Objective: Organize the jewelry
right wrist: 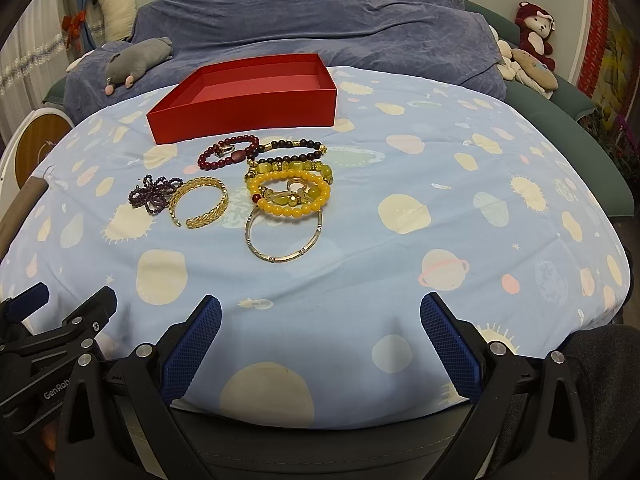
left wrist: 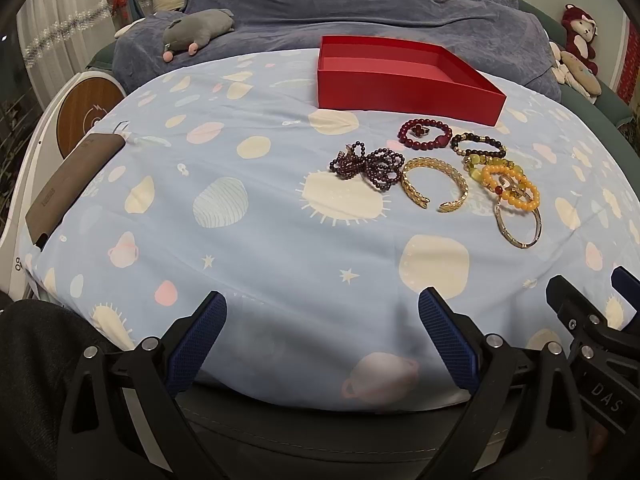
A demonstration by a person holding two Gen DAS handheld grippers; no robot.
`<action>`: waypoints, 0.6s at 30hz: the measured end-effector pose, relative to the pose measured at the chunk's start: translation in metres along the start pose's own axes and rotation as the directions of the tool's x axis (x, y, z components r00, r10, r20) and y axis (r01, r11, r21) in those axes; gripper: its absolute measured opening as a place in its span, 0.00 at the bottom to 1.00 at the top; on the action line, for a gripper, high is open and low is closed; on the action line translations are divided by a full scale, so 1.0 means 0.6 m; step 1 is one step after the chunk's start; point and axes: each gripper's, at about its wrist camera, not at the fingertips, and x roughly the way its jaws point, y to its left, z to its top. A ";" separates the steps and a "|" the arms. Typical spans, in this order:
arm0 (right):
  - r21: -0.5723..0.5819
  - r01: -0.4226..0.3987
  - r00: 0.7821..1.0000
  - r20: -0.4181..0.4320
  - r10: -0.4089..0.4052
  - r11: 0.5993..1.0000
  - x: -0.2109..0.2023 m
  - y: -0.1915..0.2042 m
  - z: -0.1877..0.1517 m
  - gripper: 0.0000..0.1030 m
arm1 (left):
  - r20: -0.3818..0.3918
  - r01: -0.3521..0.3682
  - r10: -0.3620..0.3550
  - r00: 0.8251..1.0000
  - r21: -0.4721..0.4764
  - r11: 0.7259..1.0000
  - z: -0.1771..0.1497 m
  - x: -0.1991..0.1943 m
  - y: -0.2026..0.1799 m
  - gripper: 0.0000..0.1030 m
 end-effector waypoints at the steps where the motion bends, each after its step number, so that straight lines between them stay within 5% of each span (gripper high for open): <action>1: 0.000 0.000 1.000 0.000 0.000 1.000 0.000 0.000 0.000 0.93 | 0.000 -0.001 0.001 1.000 0.001 1.000 0.000 0.000 0.000 0.90; 18: 0.000 0.000 1.000 0.001 0.000 1.000 0.000 0.000 0.000 0.93 | 0.000 -0.001 0.001 1.000 -0.001 1.000 0.001 -0.002 0.000 0.90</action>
